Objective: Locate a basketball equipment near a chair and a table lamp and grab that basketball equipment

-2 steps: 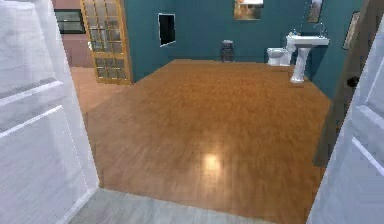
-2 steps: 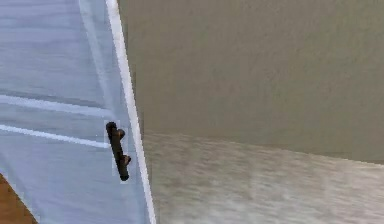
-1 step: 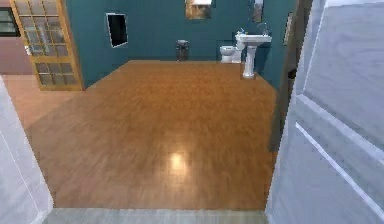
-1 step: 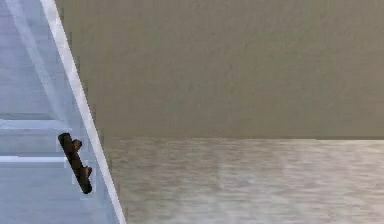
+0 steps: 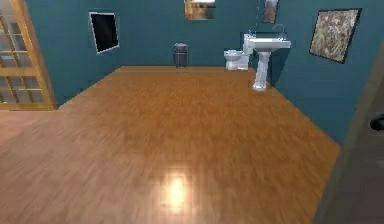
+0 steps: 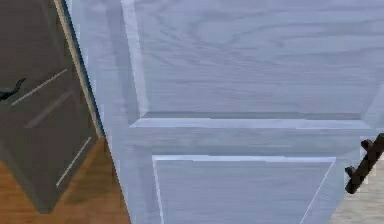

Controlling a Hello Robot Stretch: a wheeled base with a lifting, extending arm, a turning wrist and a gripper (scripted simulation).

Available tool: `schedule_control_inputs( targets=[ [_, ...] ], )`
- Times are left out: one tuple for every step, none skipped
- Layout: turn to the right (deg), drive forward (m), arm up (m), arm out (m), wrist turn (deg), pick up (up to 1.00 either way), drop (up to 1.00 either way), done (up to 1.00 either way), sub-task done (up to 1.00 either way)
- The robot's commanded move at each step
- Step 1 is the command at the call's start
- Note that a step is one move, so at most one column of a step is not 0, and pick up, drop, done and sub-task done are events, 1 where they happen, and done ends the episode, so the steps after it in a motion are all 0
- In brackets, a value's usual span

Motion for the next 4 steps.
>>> schedule_control_inputs(
  targets=[
    [0.0,0.50,0.00,0.00,0.0,0.00,0.00,0.00,0.00],
    [6.0,0.00,0.00,0.00,0.0,0.00,0.00,0.00,0.00],
    [0.0,0.25,0.00,0.00,0.0,0.00,0.00,0.00,0.00],
    [33.0,0.00,0.00,0.00,0.0,0.00,0.00,0.00,0.00]
  ],
)
